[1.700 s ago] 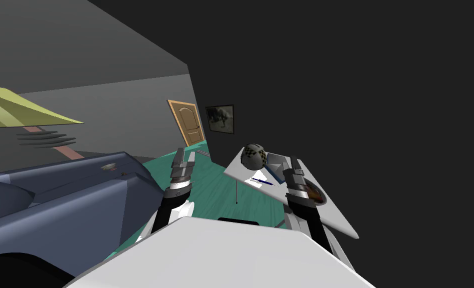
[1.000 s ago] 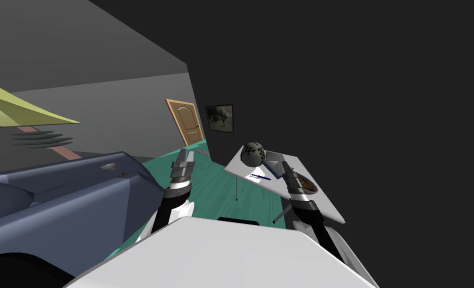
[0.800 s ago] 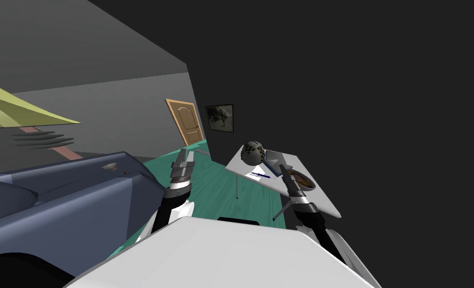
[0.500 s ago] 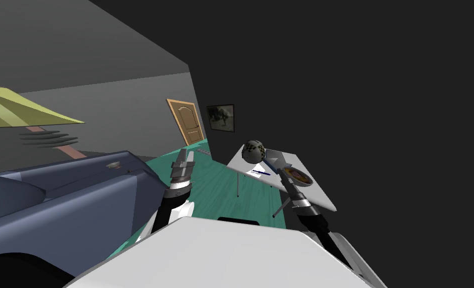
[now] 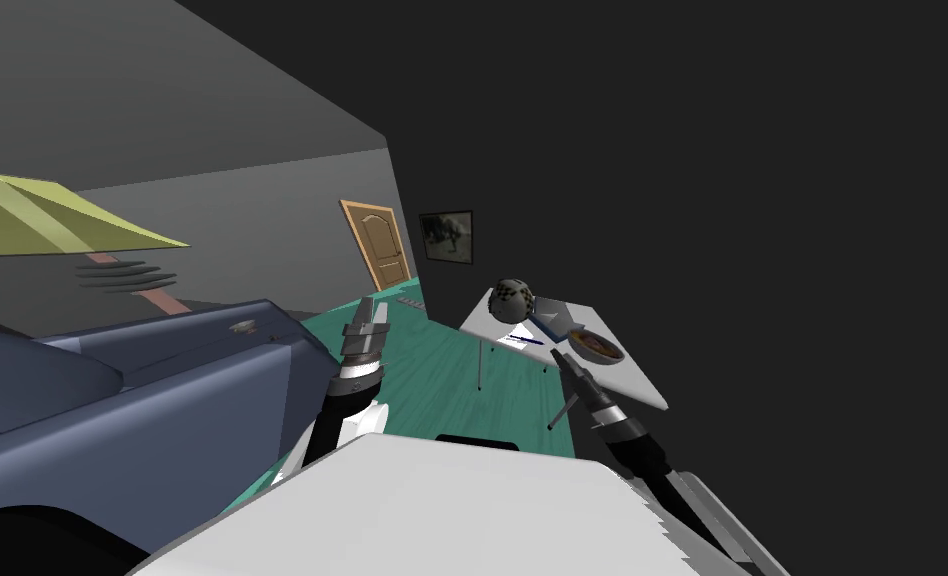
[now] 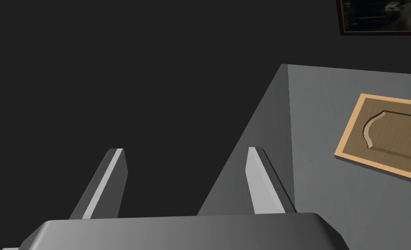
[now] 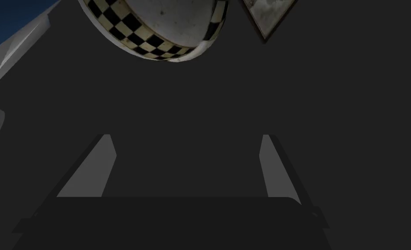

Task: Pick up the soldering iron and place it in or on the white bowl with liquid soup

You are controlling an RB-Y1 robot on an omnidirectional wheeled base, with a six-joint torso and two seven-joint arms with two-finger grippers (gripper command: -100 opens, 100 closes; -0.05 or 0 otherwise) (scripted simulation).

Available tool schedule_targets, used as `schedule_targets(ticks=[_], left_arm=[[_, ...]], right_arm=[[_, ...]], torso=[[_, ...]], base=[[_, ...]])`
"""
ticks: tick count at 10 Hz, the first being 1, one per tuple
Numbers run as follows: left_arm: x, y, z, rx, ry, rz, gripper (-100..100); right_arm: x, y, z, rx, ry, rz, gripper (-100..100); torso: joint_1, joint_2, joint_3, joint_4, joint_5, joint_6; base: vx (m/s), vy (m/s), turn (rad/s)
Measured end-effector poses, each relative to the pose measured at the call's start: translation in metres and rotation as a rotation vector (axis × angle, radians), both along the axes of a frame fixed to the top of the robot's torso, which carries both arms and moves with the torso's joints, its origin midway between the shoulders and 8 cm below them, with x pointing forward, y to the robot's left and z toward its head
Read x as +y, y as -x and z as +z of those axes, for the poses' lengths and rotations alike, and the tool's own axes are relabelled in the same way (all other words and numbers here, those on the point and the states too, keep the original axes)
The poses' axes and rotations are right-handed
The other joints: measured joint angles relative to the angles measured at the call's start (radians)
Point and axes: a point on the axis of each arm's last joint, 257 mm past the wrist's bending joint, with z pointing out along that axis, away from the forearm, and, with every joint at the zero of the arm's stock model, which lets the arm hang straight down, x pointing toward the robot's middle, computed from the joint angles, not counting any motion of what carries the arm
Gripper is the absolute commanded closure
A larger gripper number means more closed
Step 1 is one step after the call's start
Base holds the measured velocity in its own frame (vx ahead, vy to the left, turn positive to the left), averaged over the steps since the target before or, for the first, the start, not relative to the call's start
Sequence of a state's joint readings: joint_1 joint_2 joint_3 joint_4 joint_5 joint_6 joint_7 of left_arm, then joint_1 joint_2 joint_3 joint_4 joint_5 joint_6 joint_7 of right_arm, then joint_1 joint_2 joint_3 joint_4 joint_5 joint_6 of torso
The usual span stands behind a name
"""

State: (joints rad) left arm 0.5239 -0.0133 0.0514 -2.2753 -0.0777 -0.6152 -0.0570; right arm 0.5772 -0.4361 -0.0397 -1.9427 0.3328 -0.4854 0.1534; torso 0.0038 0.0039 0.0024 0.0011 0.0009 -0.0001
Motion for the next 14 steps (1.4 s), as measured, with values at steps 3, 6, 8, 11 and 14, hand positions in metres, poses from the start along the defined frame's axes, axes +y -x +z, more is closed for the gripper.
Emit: schedule_targets(ticks=[3, 6, 8, 11, 14], left_arm=[[0.000, 0.000, 0.000, 0.000, 0.000, 0.000, 0], [0.000, 0.000, 0.000, 0.000, 0.000, 0.000, 0], [0.000, 0.000, 0.000, 0.000, 0.000, 0.000, 0], [0.000, 0.000, 0.000, 0.000, 0.000, 0.000, 0], [0.000, 0.000, 0.000, 0.000, 0.000, 0.000, 0]], right_arm=[[-0.008, 0.006, -0.034, 0.069, 0.130, 0.033, -100], [-0.020, 0.017, -0.062, 0.125, 0.245, 0.069, -100], [-0.029, 0.022, -0.086, 0.168, 0.328, 0.098, -100], [-0.051, 0.038, -0.120, 0.244, 0.462, 0.143, -100], [-0.074, 0.053, -0.144, 0.308, 0.585, 0.190, -100]], torso=[[0.000, 0.001, 0.000, 0.000, 0.000, 0.000], [0.000, -0.002, -0.001, 0.000, 0.000, 0.000], [0.000, -0.002, -0.001, 0.000, 0.000, 0.000], [0.000, -0.004, -0.002, -0.001, 0.000, 0.000], [-0.001, -0.004, -0.002, -0.001, 0.000, 0.000]], base=[[-0.064, 0.058, 0.040], [-0.035, 0.063, 0.075], [-0.020, 0.063, 0.084], [-0.007, 0.065, 0.072], [0.005, 0.068, 0.118]])
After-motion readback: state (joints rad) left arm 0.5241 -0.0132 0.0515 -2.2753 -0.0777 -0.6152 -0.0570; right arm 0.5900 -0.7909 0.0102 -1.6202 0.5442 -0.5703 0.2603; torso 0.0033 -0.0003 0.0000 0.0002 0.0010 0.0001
